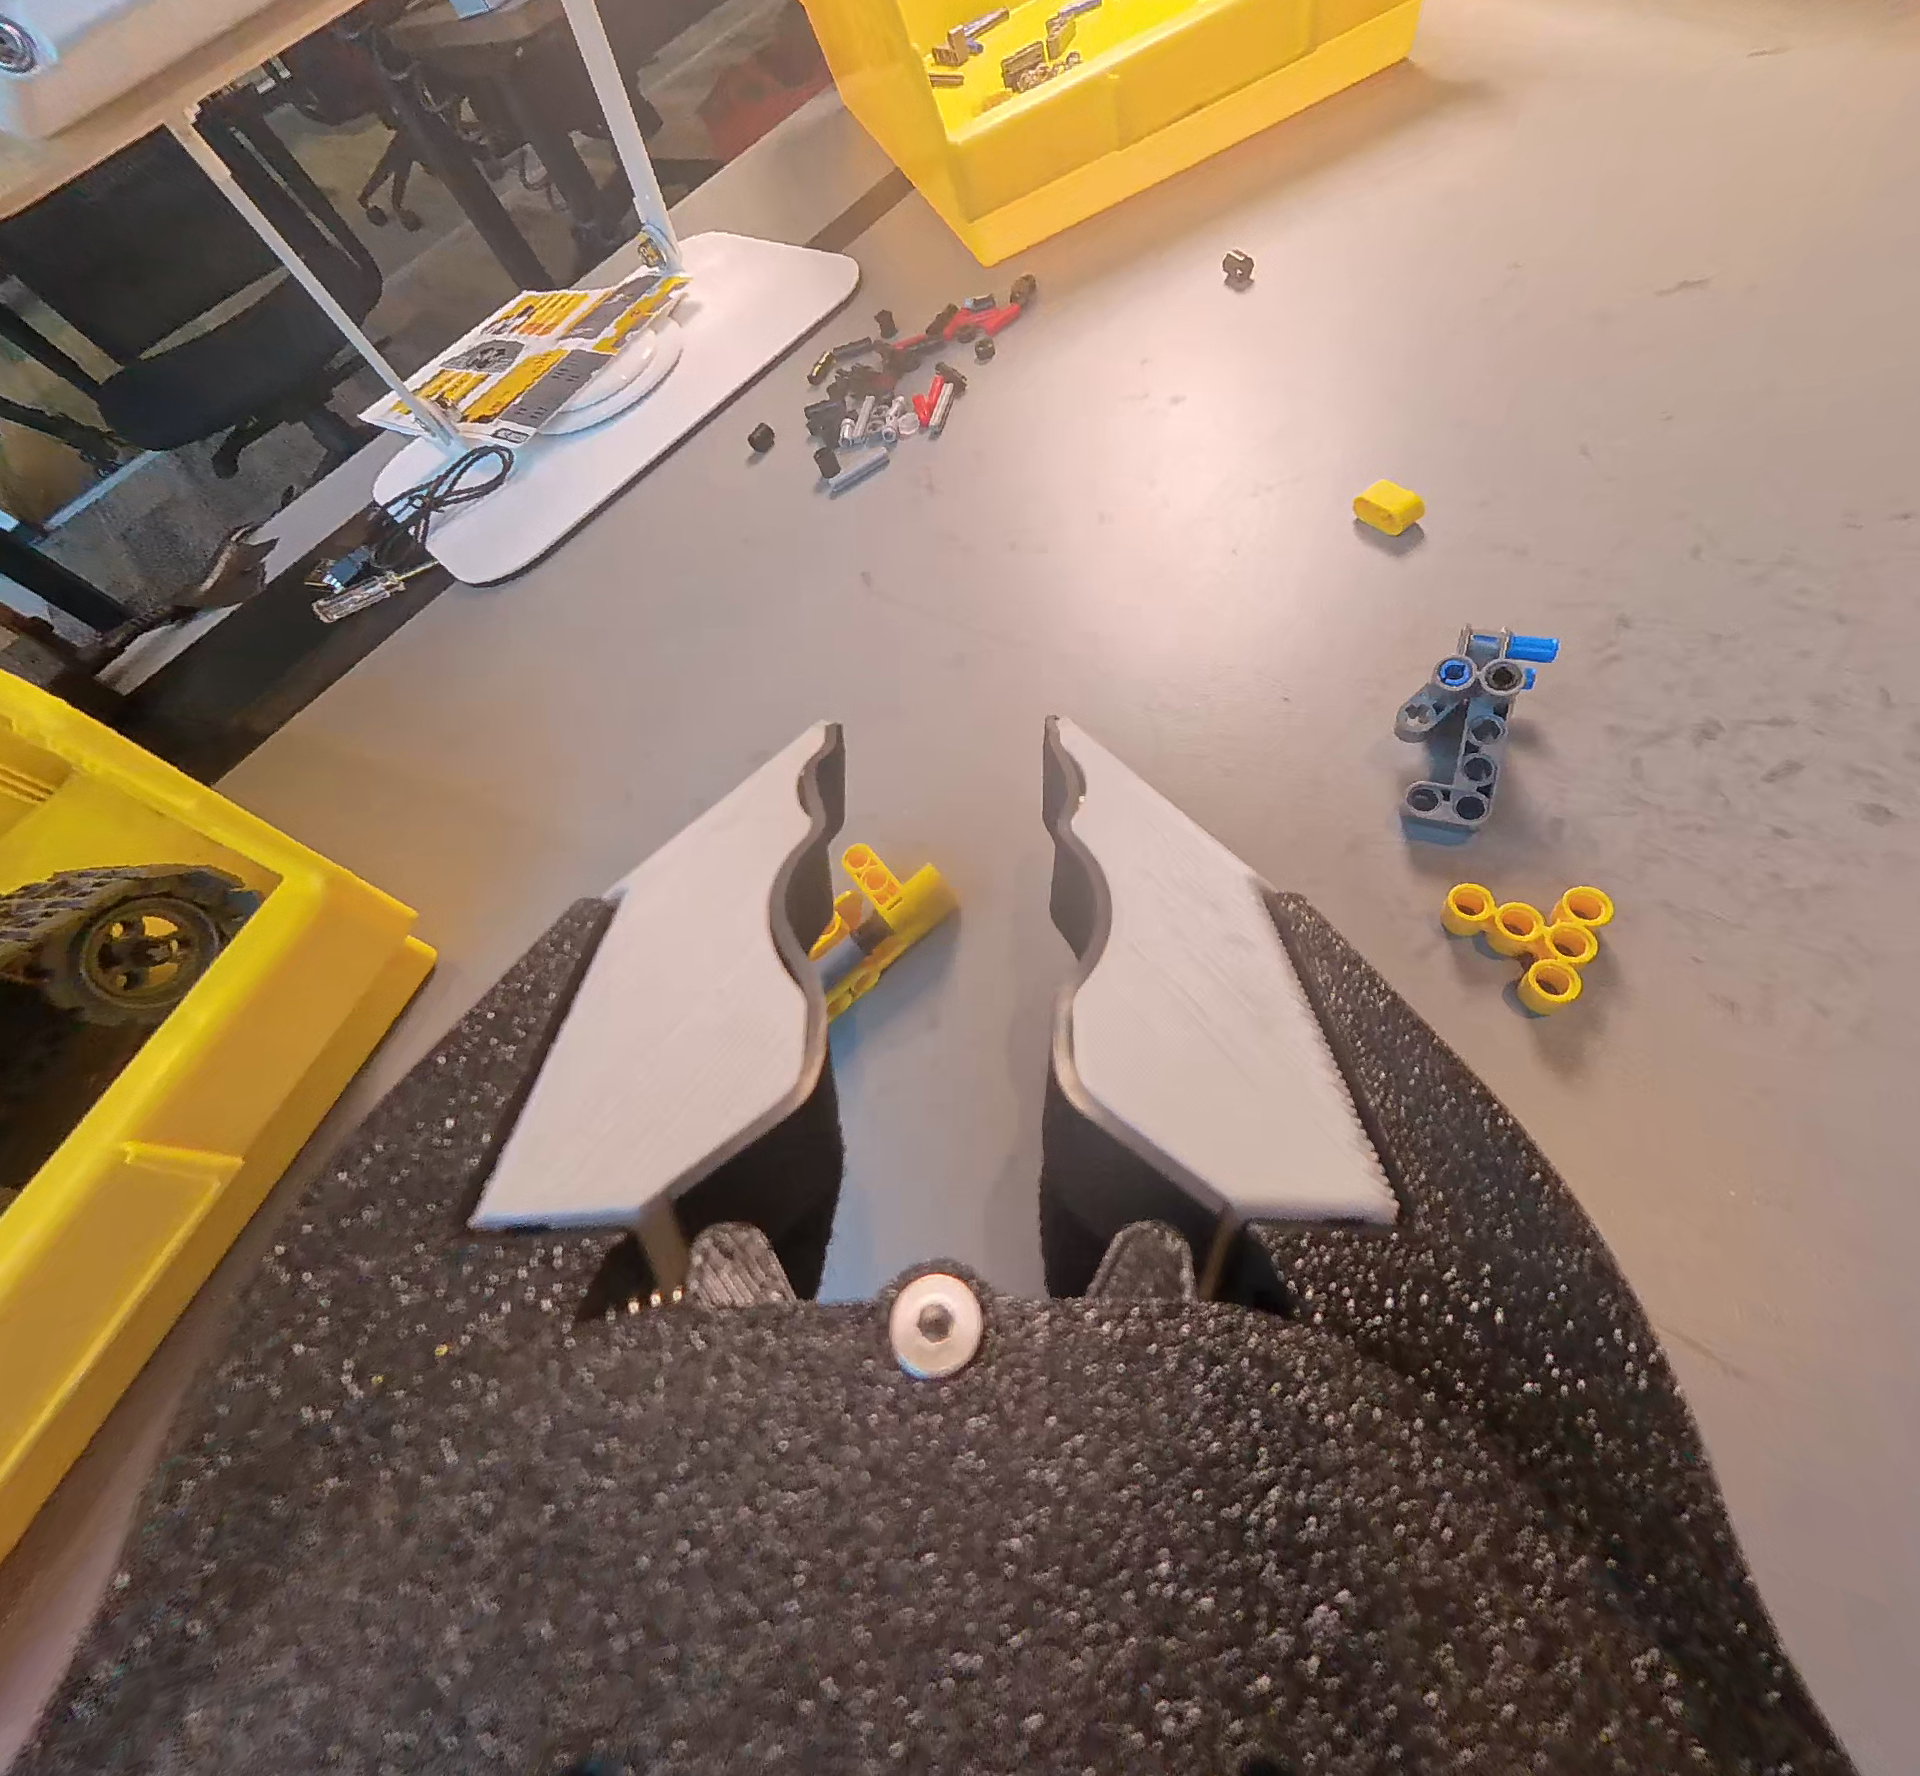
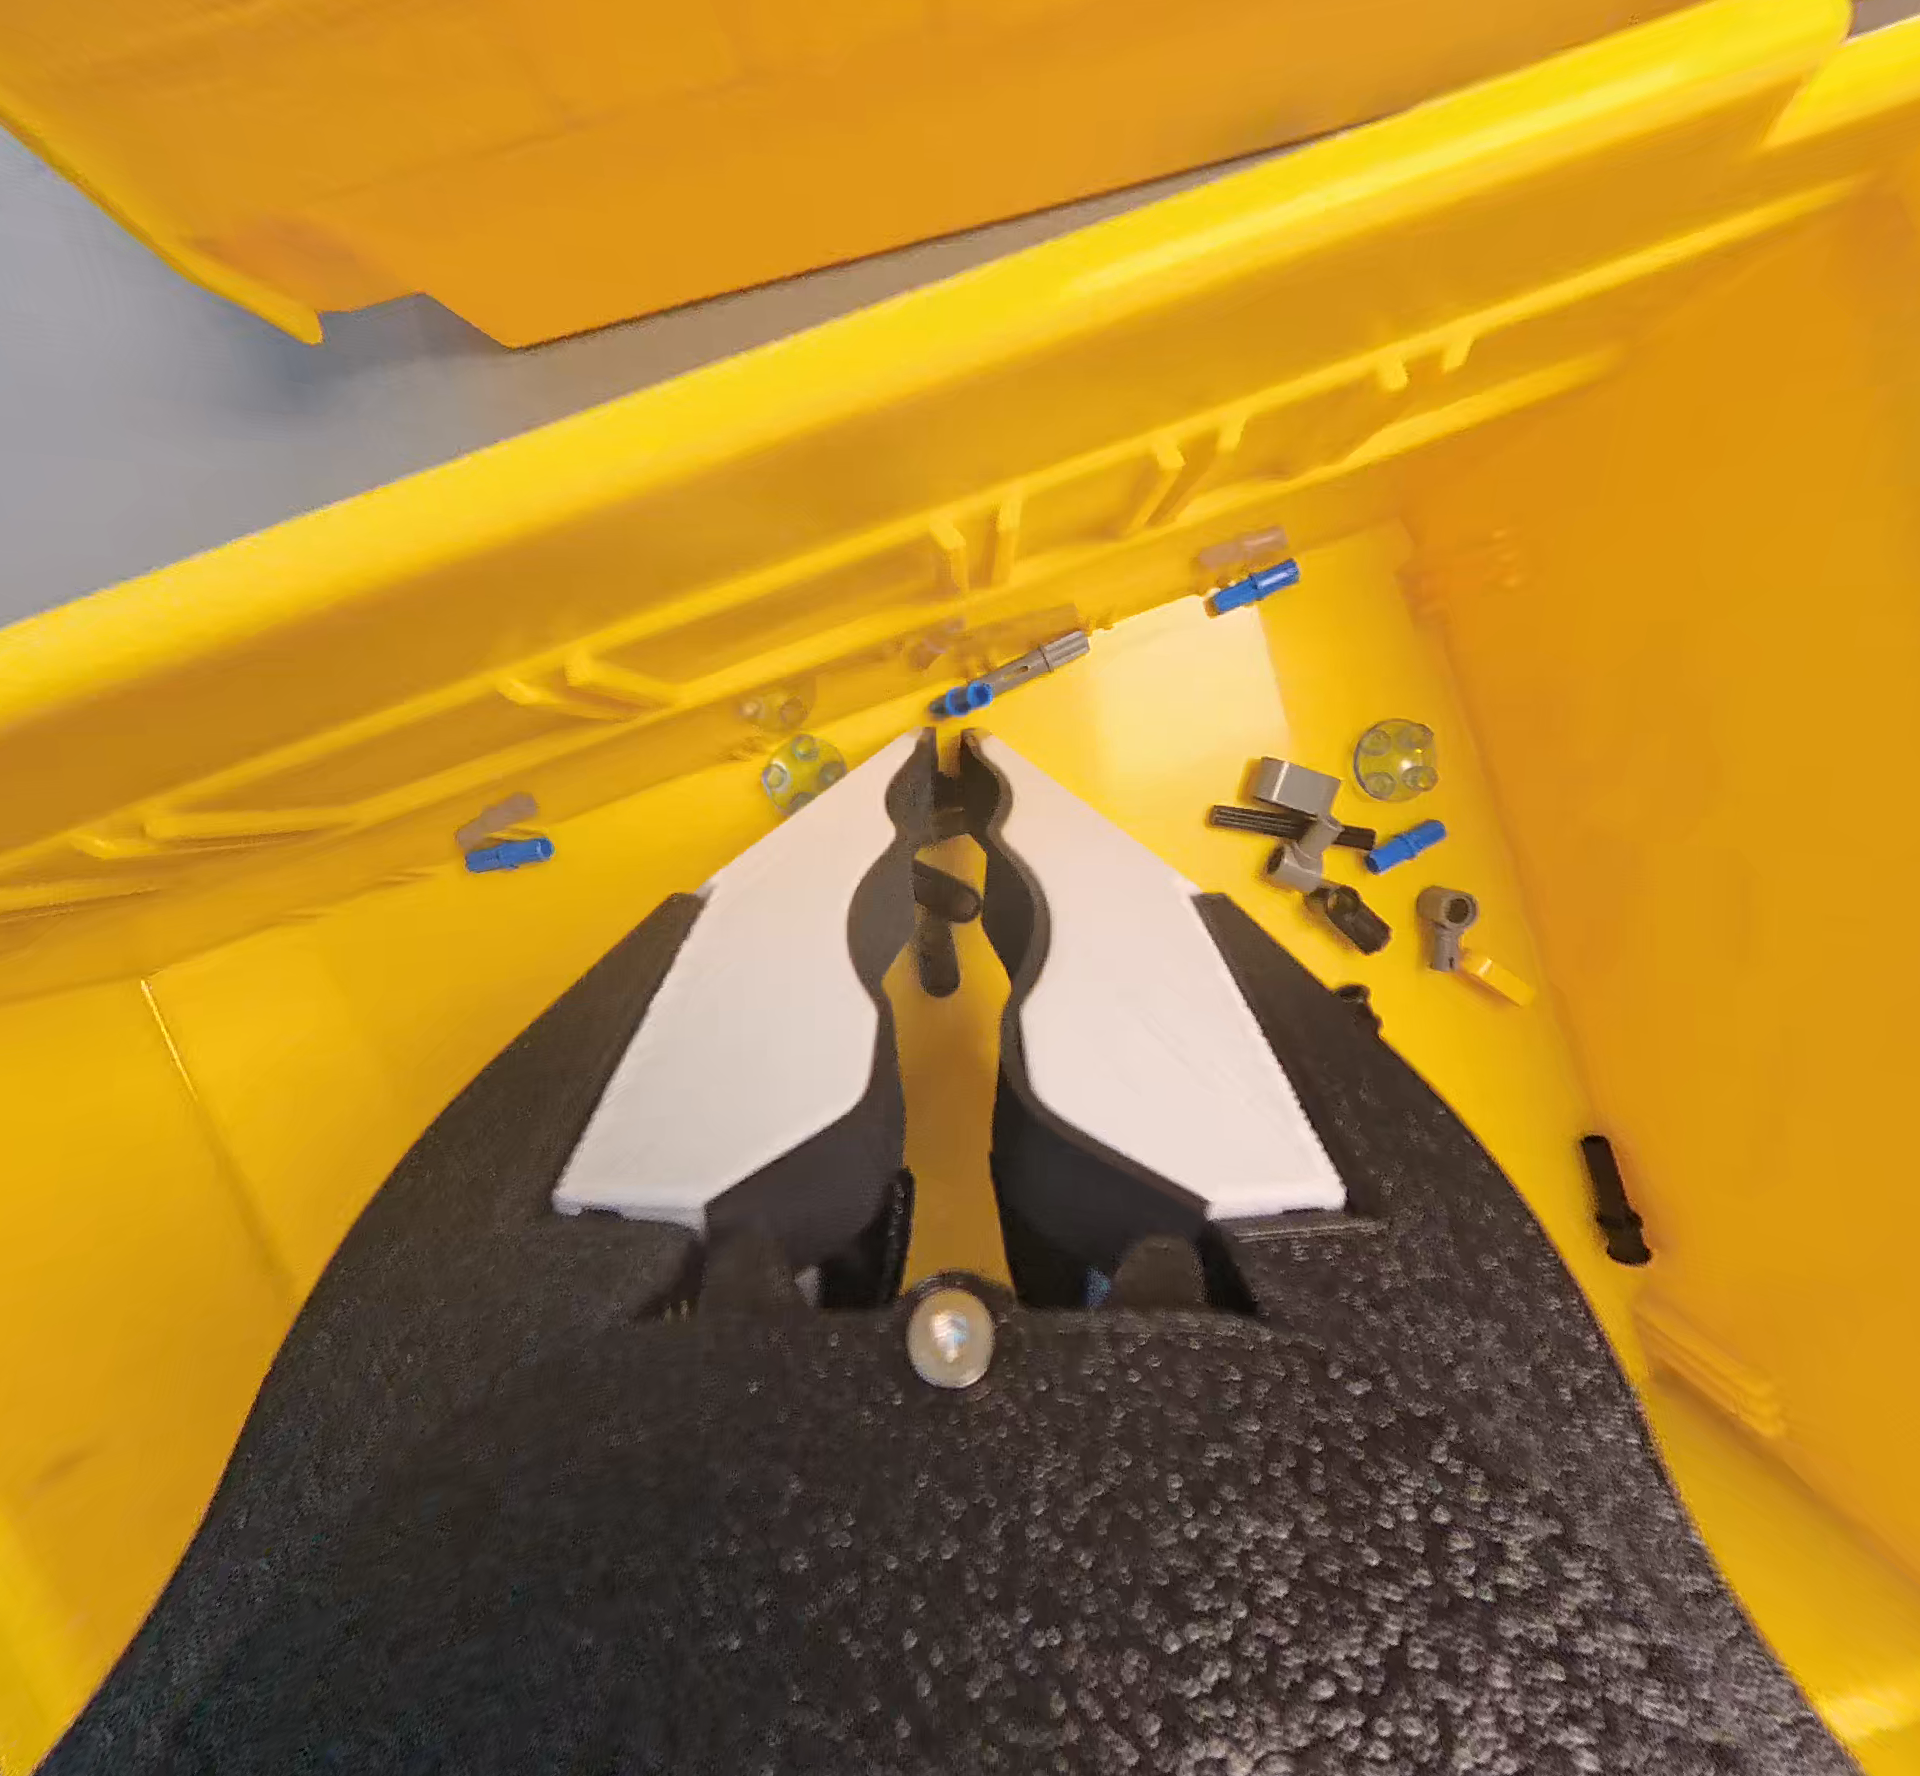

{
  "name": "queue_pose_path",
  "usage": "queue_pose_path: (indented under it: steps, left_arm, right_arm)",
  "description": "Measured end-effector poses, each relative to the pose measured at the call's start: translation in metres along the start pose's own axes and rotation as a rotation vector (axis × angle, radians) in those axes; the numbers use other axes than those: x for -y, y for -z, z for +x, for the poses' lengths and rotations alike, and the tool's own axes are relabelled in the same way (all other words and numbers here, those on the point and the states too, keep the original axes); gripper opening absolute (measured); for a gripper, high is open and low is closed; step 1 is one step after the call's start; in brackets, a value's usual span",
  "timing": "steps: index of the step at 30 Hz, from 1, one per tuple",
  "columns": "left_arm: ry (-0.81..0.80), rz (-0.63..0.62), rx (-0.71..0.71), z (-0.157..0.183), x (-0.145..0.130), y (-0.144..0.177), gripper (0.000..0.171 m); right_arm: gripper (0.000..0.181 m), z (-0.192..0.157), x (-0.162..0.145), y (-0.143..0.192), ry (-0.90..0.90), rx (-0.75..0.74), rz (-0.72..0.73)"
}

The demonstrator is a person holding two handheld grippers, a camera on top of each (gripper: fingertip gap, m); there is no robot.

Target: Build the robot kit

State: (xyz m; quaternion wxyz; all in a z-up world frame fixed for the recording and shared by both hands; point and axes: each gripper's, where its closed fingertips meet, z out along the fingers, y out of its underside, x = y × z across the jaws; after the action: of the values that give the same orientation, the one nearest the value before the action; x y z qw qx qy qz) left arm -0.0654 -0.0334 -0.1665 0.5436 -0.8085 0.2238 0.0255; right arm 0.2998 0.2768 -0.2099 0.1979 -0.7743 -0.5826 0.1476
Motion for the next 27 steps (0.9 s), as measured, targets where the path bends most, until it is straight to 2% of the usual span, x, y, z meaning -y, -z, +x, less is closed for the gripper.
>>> queue_pose_path:
  steps: [5, 15, 23, 27]
  left_arm:
    - [-0.004, -0.007, -0.001, 0.0, -0.001, -0.001, 0.038]
    - [-0.005, 0.004, -0.001, -0.001, 0.0, 0.001, 0.037]
    - [-0.001, 0.007, -0.001, -0.001, 0.001, 0.001, 0.037]
    - [-0.001, 0.007, 0.001, -0.002, 0.001, 0.001, 0.037]
  right_arm:
    - [0.0, 0.004, -0.006, 0.004, 0.003, -0.022, -0.008]
    - [0.018, -0.001, 0.006, 0.004, -0.028, -0.001, 0.056]
    - [0.015, -0.002, 0.006, 0.002, -0.044, 0.019, 0.039]
    - [0.007, 0.0, 0.001, 0.006, -0.026, 0.007, 0.019]
